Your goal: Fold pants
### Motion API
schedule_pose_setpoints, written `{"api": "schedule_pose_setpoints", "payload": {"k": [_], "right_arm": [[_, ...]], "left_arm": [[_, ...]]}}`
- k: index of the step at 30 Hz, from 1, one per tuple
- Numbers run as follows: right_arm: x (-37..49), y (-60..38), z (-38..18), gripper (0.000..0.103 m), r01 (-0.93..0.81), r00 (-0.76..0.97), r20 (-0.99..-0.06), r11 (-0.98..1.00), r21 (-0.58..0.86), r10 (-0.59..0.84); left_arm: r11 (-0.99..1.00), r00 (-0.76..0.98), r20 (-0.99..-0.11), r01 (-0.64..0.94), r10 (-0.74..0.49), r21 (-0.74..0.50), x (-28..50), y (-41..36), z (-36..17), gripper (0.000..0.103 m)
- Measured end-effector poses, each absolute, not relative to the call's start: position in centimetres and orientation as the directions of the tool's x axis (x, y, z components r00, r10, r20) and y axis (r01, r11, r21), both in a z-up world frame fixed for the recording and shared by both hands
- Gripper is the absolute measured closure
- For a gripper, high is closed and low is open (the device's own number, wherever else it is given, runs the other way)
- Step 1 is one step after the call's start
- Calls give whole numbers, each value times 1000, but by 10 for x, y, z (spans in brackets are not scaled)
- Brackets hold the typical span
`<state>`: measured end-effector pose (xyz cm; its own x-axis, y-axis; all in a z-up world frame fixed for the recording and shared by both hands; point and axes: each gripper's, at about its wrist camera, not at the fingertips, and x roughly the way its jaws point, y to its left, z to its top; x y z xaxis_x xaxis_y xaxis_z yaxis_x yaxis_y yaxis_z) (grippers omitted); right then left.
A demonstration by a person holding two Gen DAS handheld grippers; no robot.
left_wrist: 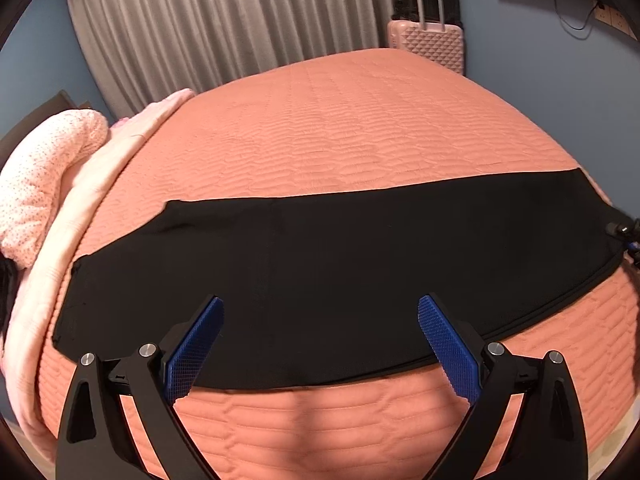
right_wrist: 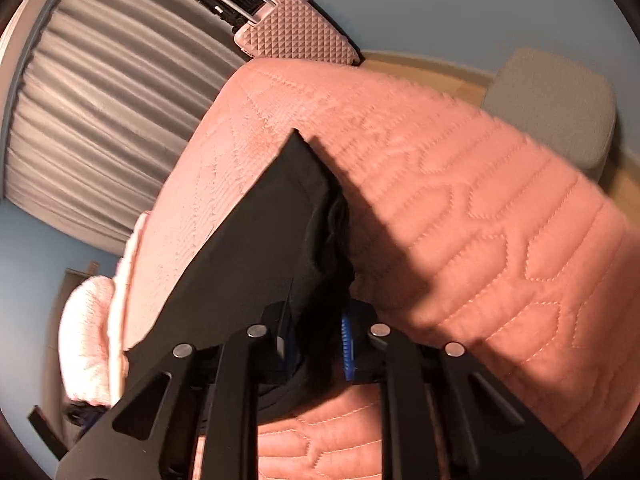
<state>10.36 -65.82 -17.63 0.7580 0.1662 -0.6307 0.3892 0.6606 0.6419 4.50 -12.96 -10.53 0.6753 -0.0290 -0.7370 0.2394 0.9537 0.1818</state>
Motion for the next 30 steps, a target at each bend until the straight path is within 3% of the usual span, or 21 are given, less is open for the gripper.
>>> {"api": "schedule_pose_setpoints", "payload": {"k": [4,10,15,19,21,27,28,30], "right_arm": [[123,-611,-126,87,290,761,-627,777,558,166],[188,-449,-71,87,-6,696,-644,899,437,318],[226,-280,-92,87,-237,556,-705,897,372,440],[237,-160,-143,87,-371,400,-779,863,345,483],[233,-125,-166,87,-400,372,-810,866,301,453],[233,-92,-161,85,-442,394,-824,870,218,407],[233,-89,-161,79,-459,402,-828,869,188,391],[223,-84,-156,52,-500,406,-834,854,140,375]], "left_arm": [[971,664,-747,183,-9,151,50,-91,-109,6],[987,675,-736,79,53,143,47,-11,-112,6],[986,670,-735,26,106,167,38,55,-114,6],[983,657,-739,-16,148,183,33,103,-121,6],[984,635,-756,-36,158,176,36,127,-129,6],[991,611,-780,-90,136,102,39,174,-144,6],[991,601,-789,-103,128,82,41,181,-147,6],[991,587,-804,-130,101,30,45,194,-150,6]]}}
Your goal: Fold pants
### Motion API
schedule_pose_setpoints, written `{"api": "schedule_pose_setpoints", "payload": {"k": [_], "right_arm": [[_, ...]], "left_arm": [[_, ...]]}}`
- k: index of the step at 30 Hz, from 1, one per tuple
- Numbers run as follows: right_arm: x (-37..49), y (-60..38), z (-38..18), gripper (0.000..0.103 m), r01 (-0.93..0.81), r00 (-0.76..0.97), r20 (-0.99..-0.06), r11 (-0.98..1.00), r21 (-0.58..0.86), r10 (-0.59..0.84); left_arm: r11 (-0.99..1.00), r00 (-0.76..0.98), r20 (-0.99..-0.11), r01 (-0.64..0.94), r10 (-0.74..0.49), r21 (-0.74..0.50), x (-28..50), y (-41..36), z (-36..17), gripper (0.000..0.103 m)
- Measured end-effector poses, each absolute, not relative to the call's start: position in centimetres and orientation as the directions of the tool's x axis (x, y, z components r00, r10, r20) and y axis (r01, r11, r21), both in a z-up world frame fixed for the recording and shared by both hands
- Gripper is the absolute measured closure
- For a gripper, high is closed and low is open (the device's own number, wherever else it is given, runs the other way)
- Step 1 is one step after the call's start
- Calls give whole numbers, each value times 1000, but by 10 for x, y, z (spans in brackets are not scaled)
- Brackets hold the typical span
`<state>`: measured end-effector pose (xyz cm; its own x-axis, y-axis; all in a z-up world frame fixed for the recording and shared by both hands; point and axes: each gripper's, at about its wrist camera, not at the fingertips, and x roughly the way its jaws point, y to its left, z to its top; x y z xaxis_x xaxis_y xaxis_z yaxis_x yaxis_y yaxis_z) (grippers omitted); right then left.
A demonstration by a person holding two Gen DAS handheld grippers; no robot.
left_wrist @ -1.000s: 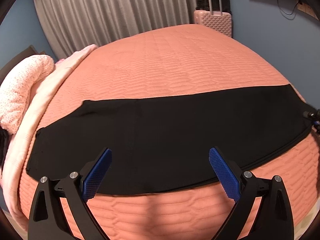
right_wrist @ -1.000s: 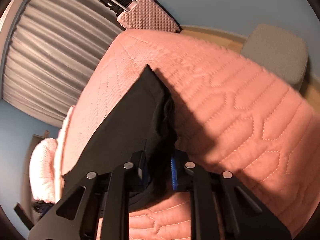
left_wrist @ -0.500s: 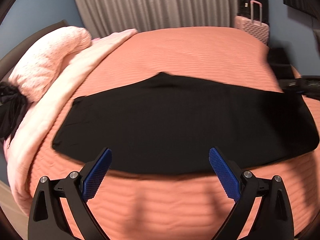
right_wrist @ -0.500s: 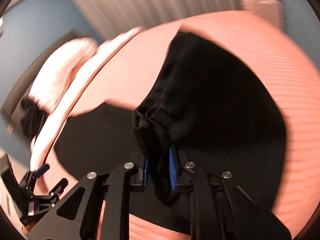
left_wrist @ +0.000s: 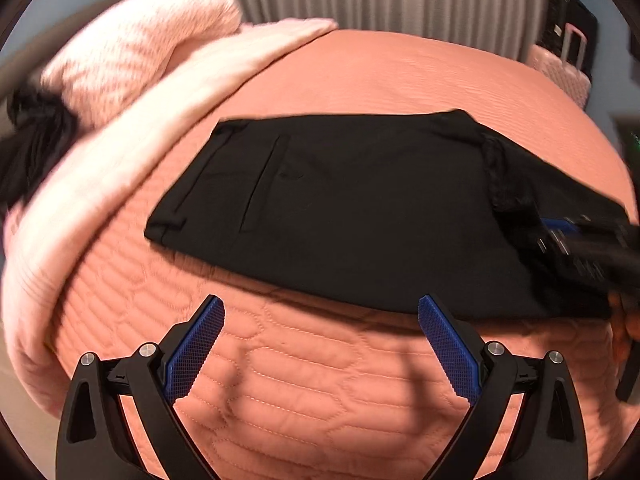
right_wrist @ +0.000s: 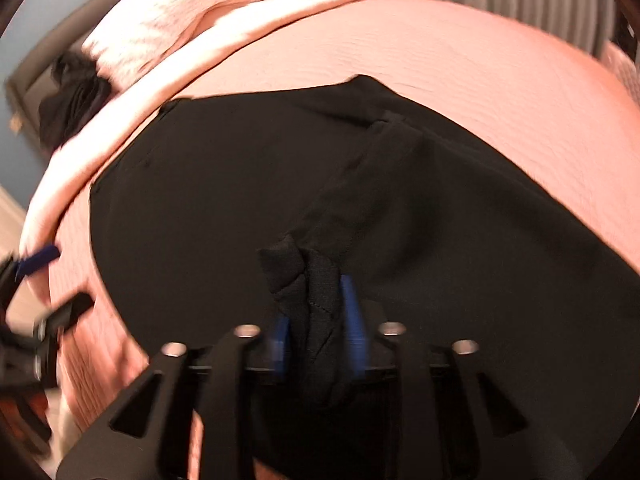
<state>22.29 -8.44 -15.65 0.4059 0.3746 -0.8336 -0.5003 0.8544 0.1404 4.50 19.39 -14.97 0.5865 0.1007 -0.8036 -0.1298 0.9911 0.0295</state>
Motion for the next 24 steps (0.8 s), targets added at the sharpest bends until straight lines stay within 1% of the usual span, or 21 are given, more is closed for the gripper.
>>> {"api": "schedule_pose_setpoints", "payload": {"k": [1,2,3,5,6,7,11,12,13,15,17,18,19,20,21,23,24], "right_arm": [[213,-84,-149,35,-507,413,-841,856,106,349],[205,-87,-141,33,-509,436,-834,857,80,337],[190,-93,-128,33,-524,481,-808,851,47,341],[172,-104,-114,27,-528,519,-786,849,14,335],[165,-111,-108,26,-517,532,-781,856,6,328],[159,-119,-103,26,-502,545,-774,865,7,322],[148,-154,-84,26,-420,555,-757,902,101,343],[146,-160,-81,26,-407,558,-755,906,114,345],[144,-163,-79,26,-399,562,-753,909,117,343],[139,-170,-76,26,-387,569,-753,916,111,331],[137,-171,-74,26,-370,574,-757,923,101,313],[136,-177,-75,26,-362,572,-760,926,105,309],[134,-184,-76,26,-343,574,-764,933,105,297],[133,-191,-77,26,-327,574,-766,939,108,288],[132,-197,-78,26,-311,573,-768,943,118,286],[129,-212,-80,26,-267,581,-768,955,131,268],[128,-221,-81,26,-249,587,-767,959,137,261]], "left_arm": [[987,577,-812,-158,88,-6,46,206,-151,6],[981,569,-818,-189,82,-33,47,219,-154,6],[975,567,-821,-214,71,-64,47,232,-156,6],[949,566,-823,-280,43,-143,50,262,-161,6],[936,575,-818,-297,16,-191,52,273,-163,6],[913,589,-807,-309,-34,-265,57,288,-167,6],[815,634,-756,-347,-161,-464,79,322,-182,6],[784,653,-732,-345,-195,-516,85,328,-186,6],[748,668,-716,-365,-204,-554,93,334,-190,8],[713,714,-677,-379,-180,-590,106,342,-191,10],[687,727,-665,-397,-170,-609,118,345,-193,10],[675,731,-662,-405,-165,-616,123,348,-193,13],[684,728,-672,-423,-135,-595,127,347,-189,40],[710,723,-681,-421,-113,-565,131,344,-184,76],[734,715,-686,-395,-132,-553,135,339,-178,88],[816,745,-662,-330,-83,-475,136,310,-141,90],[873,756,-652,-281,-55,-400,138,289,-121,90]]}}
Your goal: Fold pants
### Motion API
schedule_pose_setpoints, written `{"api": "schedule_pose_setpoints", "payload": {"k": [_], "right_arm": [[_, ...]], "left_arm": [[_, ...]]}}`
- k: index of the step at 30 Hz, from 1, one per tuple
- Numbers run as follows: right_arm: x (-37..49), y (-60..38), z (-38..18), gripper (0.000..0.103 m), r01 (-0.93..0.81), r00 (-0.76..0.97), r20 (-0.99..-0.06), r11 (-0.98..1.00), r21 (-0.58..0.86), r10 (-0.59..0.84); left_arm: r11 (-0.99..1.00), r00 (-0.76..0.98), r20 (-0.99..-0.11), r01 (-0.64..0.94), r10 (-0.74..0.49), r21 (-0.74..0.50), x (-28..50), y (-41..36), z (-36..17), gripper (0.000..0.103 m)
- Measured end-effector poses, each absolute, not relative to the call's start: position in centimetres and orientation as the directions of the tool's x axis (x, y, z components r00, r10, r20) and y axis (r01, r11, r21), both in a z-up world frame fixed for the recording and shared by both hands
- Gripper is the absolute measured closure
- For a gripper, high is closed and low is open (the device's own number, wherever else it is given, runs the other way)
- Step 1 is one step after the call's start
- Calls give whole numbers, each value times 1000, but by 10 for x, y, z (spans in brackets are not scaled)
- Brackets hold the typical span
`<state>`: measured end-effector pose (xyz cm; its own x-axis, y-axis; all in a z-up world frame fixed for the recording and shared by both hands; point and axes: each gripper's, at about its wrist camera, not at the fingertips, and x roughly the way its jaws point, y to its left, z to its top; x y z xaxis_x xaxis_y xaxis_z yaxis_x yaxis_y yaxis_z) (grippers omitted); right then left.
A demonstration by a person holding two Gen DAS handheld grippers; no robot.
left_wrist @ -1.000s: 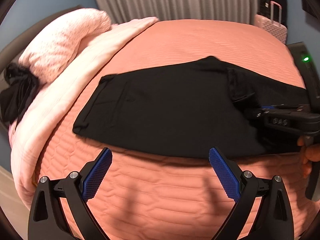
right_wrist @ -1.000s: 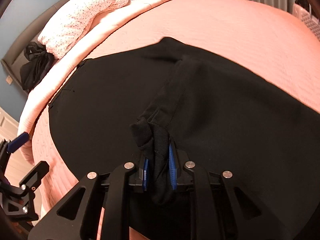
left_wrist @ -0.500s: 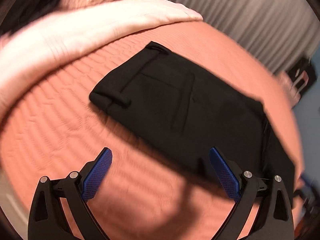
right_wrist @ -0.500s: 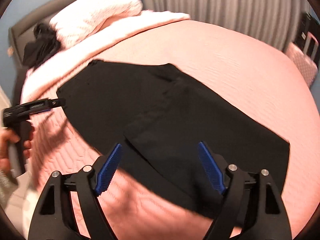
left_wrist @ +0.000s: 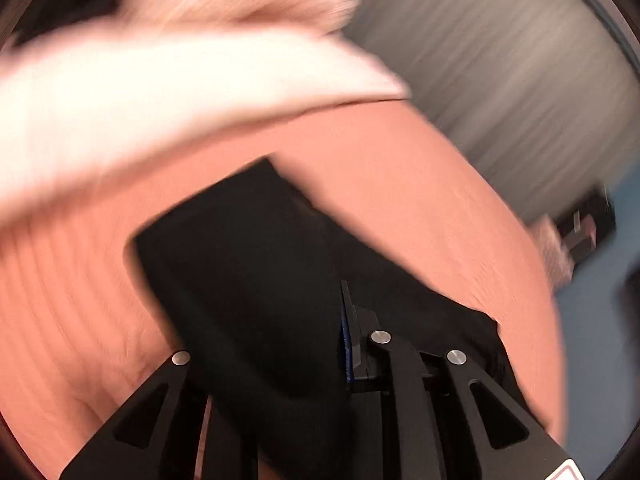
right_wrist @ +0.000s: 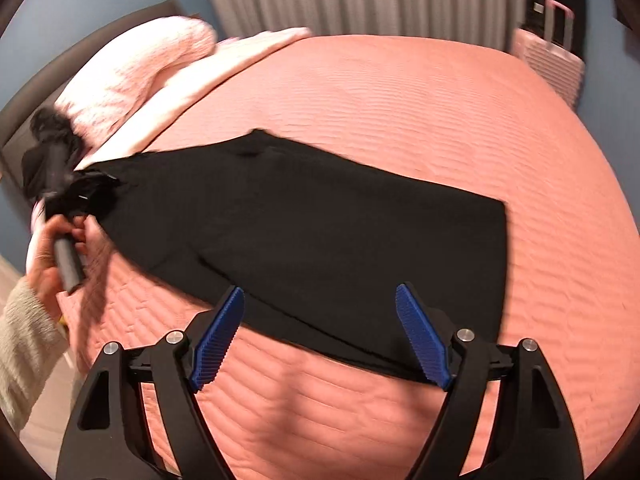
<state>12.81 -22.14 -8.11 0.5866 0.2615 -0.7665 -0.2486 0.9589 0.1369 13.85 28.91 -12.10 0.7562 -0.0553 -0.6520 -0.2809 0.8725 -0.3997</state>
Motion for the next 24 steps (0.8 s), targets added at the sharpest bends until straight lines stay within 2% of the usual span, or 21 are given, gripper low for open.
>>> {"api": "schedule_pose_setpoints", "payload": {"k": [1,6,8,10,12,14,15,16,18,19,24], "right_arm": [[127,-231,-81,26,-231,591,-765,963,141,254],[118,-296,-82,26,-100,626,-756,982,163,189],[114,-324,-84,26,-40,631,-759,983,178,163],[109,-349,-89,26,3,628,-763,980,198,152],[103,-377,-98,26,56,622,-773,977,206,127],[99,-399,-110,26,96,607,-785,970,225,123],[97,-407,-114,26,115,598,-792,966,233,120],[94,-414,-119,26,132,591,-798,962,241,119],[89,-430,-123,26,149,591,-795,950,274,136],[87,-435,-124,26,150,595,-790,946,287,145],[91,-444,-128,26,144,604,-781,942,303,159]], "left_arm": [[924,776,-628,-195,-59,-328,139,256,-93,90],[965,794,-549,200,-261,-169,122,88,-12,90],[921,730,-570,359,-376,-148,109,11,-9,90],[871,631,-624,458,-460,-178,98,-57,-29,86],[840,519,-696,490,-497,-234,93,-109,-70,82],[842,380,-810,484,-447,-238,86,-162,-131,81],[853,376,-831,481,-410,-203,79,-178,-151,81],[872,502,-787,480,-359,-91,59,-190,-150,81],[878,564,-776,477,-281,28,47,-207,-147,81],[881,561,-786,471,-260,44,47,-212,-147,81],[881,513,-798,472,-316,-46,59,-198,-135,81]]}}
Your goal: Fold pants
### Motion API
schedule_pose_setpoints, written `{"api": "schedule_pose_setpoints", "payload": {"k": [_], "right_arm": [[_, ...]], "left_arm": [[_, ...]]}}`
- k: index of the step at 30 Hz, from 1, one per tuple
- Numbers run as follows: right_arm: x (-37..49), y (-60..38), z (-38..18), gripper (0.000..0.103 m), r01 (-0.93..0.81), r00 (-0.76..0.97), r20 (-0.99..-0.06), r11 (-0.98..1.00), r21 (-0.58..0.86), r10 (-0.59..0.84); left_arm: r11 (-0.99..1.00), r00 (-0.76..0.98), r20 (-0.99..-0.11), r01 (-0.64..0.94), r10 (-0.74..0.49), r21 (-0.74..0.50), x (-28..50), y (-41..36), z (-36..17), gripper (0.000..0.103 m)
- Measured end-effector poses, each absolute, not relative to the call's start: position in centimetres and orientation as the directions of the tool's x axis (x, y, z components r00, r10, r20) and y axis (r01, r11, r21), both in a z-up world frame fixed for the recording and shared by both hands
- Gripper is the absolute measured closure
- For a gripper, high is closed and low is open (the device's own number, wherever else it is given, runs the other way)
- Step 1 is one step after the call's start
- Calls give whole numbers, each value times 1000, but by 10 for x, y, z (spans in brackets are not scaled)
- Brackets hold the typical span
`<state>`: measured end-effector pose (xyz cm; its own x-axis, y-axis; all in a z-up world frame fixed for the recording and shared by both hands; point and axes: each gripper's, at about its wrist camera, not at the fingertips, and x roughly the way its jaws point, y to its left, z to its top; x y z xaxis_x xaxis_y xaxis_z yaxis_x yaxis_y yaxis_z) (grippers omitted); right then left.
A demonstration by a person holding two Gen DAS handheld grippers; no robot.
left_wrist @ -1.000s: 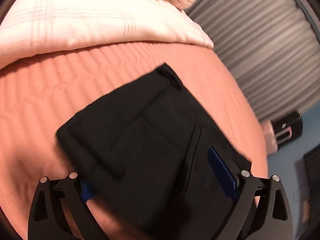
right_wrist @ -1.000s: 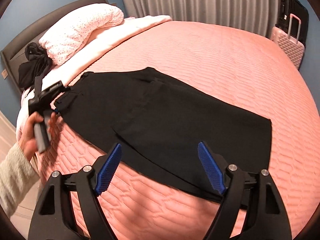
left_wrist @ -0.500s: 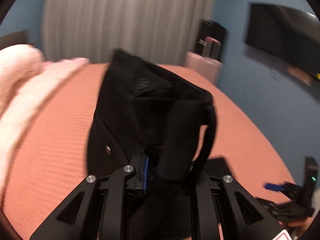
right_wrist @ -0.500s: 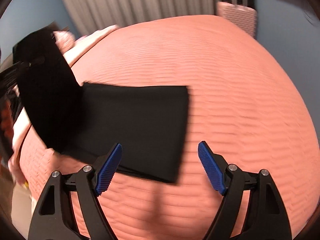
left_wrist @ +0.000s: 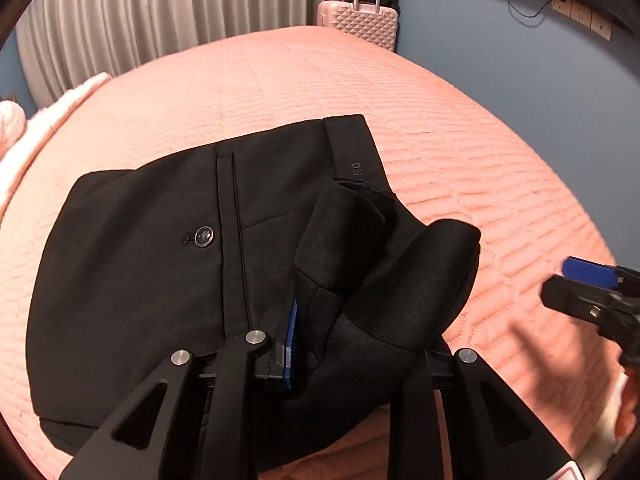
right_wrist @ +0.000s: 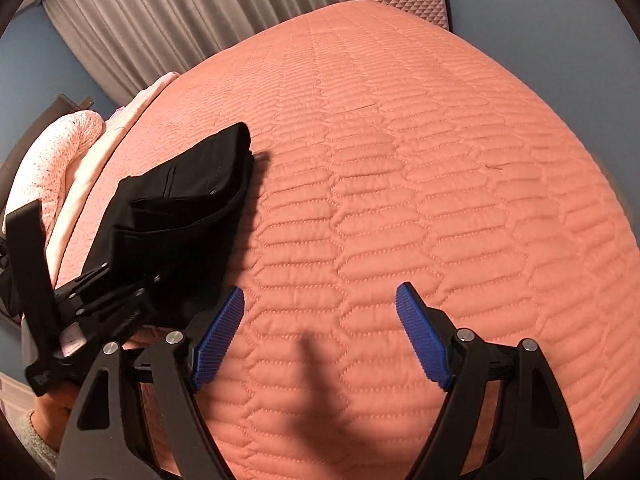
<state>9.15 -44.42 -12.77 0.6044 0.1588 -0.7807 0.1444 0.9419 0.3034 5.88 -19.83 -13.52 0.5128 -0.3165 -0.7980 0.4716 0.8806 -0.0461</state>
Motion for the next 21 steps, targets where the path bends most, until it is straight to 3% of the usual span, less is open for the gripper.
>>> {"api": "schedule_pose_setpoints", "payload": {"k": [5,8,10,16,17,19,21], "right_arm": [[106,-440,-129,26,126,595,-791,955,270,145],[115,-434,-132,26,114,596,-783,946,302,178],[123,-427,-134,26,108,595,-776,936,334,209],[135,-416,-123,26,113,617,-756,926,361,219],[134,-417,-121,26,110,620,-754,928,356,216],[135,-421,-124,26,108,609,-766,936,336,205],[137,-430,-132,26,144,581,-792,934,327,187]], "left_arm": [[852,468,-768,489,-438,-187,38,-140,-103,81],[843,377,-805,471,-458,-259,48,-117,-110,79],[858,376,-813,438,-445,-267,65,-124,-123,77],[901,566,-717,380,-406,-211,66,-143,-95,77],[912,576,-719,350,-389,-213,68,-142,-98,75],[917,488,-802,356,-346,-180,68,-152,-130,42],[905,479,-830,419,-285,-69,55,-167,-144,43]]}}
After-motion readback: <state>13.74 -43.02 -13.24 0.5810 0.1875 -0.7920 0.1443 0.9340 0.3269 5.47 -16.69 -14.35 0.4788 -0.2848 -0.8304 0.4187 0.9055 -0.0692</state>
